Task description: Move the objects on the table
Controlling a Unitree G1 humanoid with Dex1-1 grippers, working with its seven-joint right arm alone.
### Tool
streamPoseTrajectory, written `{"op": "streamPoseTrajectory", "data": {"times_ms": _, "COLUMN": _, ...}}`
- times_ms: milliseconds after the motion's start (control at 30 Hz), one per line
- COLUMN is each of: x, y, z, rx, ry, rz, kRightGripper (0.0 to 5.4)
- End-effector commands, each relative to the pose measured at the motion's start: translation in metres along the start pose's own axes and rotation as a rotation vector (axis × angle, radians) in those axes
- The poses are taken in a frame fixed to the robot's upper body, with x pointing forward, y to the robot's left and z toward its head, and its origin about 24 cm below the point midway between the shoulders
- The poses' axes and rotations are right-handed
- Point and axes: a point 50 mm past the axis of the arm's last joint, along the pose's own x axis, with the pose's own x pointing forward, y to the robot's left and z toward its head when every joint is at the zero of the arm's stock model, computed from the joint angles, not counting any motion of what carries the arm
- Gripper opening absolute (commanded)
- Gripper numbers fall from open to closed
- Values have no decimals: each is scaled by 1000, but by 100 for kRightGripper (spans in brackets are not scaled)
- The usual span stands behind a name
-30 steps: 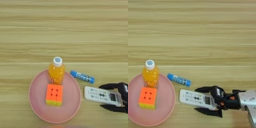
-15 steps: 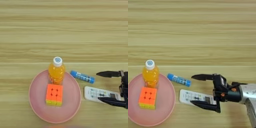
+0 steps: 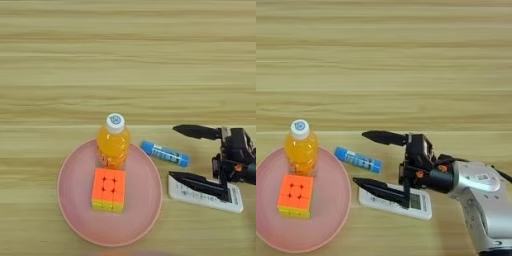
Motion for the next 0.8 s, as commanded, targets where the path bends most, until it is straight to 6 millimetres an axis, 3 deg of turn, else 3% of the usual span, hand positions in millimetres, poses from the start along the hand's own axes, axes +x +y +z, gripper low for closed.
{"op": "streamPoseTrajectory", "data": {"times_ms": 33, "x": 16, "y": -7, "z": 19, "rx": -105, "ry": -26, "rz": -8, "kRightGripper": 536}}
{"op": "streamPoseTrajectory", "data": {"times_ms": 800, "x": 83, "y": 2, "z": 19, "rx": -198, "ry": -81, "rz": 33, "kRightGripper": 536}}
